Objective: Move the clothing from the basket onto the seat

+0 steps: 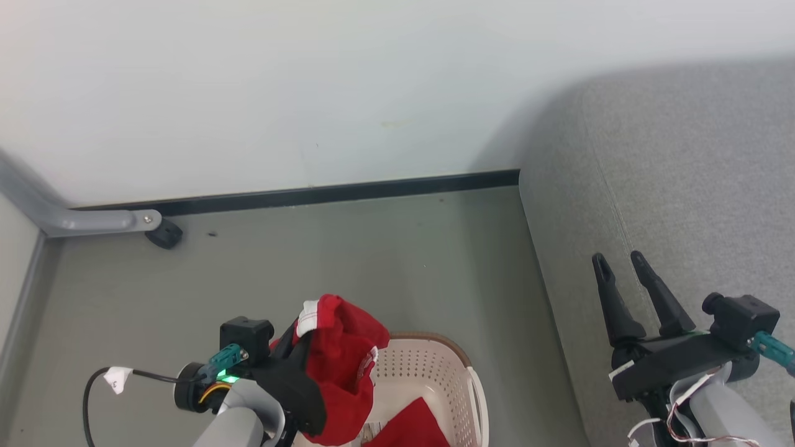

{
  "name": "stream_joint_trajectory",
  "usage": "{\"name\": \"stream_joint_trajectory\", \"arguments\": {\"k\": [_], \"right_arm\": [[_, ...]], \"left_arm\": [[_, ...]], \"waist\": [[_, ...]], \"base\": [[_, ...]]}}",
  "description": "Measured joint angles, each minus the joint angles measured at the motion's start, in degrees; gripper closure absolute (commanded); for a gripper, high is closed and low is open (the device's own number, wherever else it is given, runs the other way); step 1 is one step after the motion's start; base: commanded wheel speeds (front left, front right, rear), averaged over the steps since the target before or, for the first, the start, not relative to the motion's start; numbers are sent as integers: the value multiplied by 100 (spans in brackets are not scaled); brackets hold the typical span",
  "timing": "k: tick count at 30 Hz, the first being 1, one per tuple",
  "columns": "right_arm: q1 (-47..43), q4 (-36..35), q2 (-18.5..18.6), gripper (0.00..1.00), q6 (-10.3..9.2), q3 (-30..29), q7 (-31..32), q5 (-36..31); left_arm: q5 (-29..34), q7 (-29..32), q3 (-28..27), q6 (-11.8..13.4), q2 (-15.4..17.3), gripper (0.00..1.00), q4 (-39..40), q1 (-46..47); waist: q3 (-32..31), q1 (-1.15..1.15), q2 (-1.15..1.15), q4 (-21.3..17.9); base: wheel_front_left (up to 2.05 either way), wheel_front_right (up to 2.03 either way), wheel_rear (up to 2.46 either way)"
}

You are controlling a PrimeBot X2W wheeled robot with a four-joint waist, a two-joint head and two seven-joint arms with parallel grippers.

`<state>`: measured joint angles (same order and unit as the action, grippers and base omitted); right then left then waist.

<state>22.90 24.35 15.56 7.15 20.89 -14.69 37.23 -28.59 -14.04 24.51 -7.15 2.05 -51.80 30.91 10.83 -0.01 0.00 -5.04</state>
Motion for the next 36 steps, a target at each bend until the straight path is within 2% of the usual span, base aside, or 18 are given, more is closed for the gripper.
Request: {"name": "stream_joint_trajectory", "arguments": {"k": [10,19,30,36], "right_arm": [[-344,-29,8,0,0,76,0,25],[-505,-81,2,0,0,278,0,83],[-710,-234,14,0,0,661,1,203],[-669,-336,127,0,0,1113,1,194]], "left_arm": [[0,-24,-58,0,35,100,846,-4],[0,-25,-120,0,244,100,1416,-4],[10,-26,-11,0,343,100,2083,-94],[45,-26,114,0,345,100,2327,-203]], "waist": [[-465,0,0,197],[-770,0,0,288],[-945,0,0,294],[-957,0,1,296]], "base": [[0,0,0],[0,0,0],[0,0,0],[0,0,0]]}}
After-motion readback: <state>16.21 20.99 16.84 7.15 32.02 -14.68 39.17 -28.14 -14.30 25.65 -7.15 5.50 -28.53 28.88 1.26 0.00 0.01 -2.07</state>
